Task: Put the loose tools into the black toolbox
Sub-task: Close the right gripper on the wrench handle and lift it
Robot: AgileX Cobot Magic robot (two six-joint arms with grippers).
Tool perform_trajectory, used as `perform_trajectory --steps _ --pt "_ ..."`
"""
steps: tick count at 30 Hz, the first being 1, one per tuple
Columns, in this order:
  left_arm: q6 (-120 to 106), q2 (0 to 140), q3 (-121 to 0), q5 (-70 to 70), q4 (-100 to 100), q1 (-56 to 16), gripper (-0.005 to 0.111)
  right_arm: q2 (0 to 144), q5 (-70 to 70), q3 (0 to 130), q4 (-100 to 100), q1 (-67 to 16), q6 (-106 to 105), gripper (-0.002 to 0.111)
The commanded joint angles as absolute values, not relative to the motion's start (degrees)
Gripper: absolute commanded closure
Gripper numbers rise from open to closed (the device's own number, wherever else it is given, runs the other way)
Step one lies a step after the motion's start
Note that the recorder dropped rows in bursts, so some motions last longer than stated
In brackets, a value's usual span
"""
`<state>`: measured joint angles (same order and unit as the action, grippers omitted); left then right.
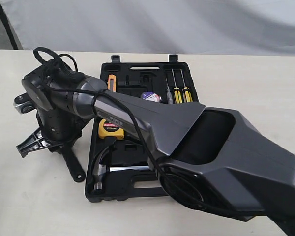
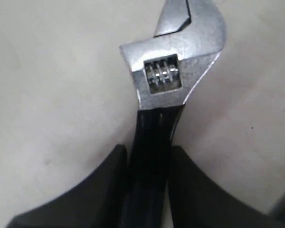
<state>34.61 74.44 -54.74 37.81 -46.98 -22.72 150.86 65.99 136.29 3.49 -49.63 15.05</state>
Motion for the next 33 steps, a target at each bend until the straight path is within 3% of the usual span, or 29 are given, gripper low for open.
perform_trajectory --steps 1,33 --pt "35.2 74.0 -54.2 36.8 -46.2 -22.5 0.105 150.0 70.0 134.5 3.1 -49.8 13.3 0.109" --pt "35.2 74.0 -54.2 36.8 -46.2 -22.5 0.105 141.9 70.0 134.5 -4.0 -48.0 7.7 0.109"
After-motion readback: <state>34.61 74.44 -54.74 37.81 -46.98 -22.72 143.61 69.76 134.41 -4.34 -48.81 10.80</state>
